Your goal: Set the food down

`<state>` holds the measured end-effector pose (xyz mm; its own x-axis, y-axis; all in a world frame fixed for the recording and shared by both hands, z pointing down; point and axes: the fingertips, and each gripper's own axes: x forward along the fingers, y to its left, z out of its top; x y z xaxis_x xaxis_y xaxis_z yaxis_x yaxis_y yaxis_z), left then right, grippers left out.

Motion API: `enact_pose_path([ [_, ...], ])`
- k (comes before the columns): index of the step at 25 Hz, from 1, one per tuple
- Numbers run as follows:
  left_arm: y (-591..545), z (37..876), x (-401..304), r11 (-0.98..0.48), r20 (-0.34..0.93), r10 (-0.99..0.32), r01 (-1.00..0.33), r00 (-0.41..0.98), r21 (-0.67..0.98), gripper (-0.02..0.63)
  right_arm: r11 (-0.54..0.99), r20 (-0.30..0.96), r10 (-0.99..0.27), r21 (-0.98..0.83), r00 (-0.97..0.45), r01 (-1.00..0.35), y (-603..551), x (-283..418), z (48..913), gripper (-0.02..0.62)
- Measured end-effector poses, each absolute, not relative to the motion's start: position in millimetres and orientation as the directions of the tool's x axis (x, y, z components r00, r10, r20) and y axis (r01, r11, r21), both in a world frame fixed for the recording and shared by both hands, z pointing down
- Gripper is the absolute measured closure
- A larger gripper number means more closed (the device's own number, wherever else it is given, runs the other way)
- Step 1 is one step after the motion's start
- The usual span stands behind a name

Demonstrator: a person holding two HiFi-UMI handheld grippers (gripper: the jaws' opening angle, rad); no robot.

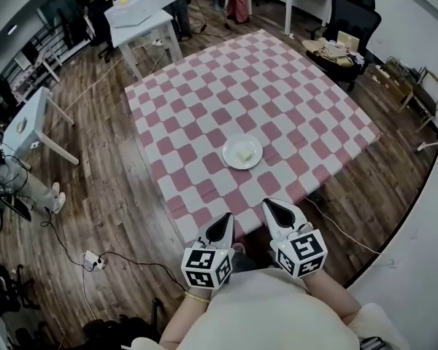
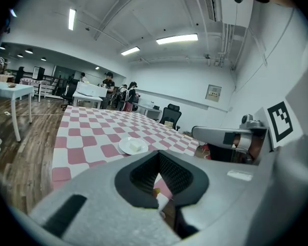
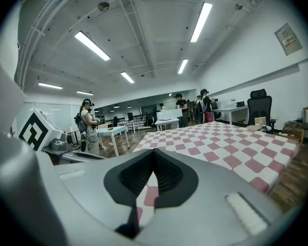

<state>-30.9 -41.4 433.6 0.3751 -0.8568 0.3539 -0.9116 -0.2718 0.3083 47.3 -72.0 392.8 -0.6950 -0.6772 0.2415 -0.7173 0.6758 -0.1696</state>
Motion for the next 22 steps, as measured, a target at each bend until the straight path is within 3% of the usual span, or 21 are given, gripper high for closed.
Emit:
enact_pose_path([
  [22, -49.5, 430.5, -26.5, -0.281, 0.345, -0.860, -0.914, 0.375, 0.294, 0.604, 0.697, 0.231, -0.665, -0.149, -0.710, -0.702, -75.8, 47.8, 388.4, 0.592],
])
